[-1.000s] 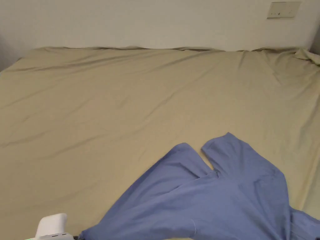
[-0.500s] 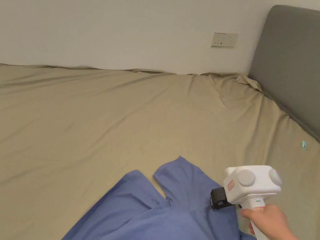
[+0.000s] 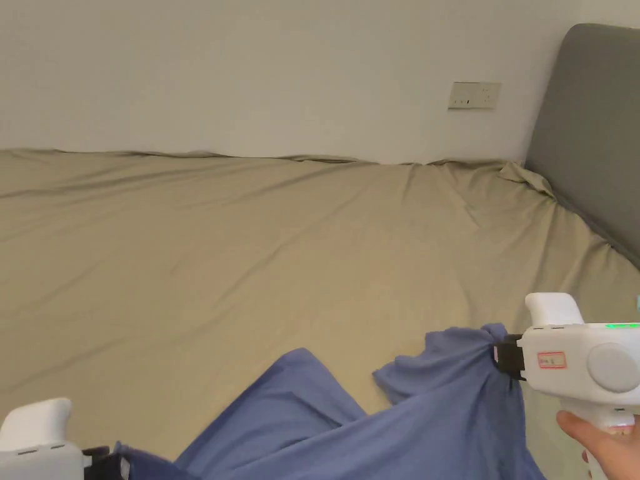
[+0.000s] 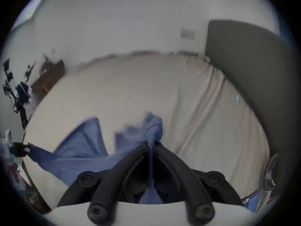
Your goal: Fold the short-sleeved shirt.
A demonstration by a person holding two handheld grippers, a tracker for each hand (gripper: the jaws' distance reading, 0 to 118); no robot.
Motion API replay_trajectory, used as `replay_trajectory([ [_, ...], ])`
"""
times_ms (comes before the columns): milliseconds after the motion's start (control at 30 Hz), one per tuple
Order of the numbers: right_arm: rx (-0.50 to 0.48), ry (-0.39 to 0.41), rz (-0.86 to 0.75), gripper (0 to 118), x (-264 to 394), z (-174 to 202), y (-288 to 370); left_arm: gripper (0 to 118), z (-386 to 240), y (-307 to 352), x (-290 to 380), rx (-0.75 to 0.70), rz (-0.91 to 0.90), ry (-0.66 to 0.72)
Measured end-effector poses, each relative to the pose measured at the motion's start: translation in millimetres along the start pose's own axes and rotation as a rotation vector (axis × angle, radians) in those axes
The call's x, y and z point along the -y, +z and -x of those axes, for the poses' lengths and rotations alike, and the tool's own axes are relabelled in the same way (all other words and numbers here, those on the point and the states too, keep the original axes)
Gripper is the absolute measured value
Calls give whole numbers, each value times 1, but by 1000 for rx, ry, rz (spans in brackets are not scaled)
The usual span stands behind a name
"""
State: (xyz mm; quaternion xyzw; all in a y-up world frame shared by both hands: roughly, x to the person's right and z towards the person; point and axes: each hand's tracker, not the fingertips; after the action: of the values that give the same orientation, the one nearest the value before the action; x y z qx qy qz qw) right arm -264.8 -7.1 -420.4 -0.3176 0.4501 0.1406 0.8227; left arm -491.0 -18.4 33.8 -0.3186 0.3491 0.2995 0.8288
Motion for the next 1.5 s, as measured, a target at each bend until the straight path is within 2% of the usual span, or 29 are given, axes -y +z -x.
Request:
replay_trajectory([
  [67,-6,-7,-118,4,-22,4,50,0,-18,24,-33,49,-85,-46],
  [200,25,28,-345,4,-75,6,149,0,-53,85,-109,86,-280,-163],
  [300,41,19,-482,4,-124,0,206,0,-73,136,-168,223,-391,-188],
  [400,98,41,-570,4,-173,2,244,0,-98,174,-228,131,-494,-248],
  [533,74,30,-620,4,-237,5,260,0,-124,200,-292,18,-593,-297],
  [667,123,57,-664,4,-307,17,246,0,-130,200,-349,-13,-613,-237],
  [800,156,32,-728,4,-366,26,227,0,-130,193,-396,-149,-699,-254],
  [967,167,11,-764,4,-389,29,187,0,-113,159,-421,-276,-784,-298],
  [1067,162,-4,-743,4,-384,31,147,0,-98,117,-425,-368,-731,-350],
  [1200,165,-7,-646,4,-362,24,74,0,-66,46,-417,-280,-644,-243],
  [1333,182,-12,-533,4,-319,18,0,0,-36,-36,-392,-279,-523,-186],
  [1500,164,-5,-407,4,-275,17,-52,0,-16,-94,-362,-218,-386,-117],
])
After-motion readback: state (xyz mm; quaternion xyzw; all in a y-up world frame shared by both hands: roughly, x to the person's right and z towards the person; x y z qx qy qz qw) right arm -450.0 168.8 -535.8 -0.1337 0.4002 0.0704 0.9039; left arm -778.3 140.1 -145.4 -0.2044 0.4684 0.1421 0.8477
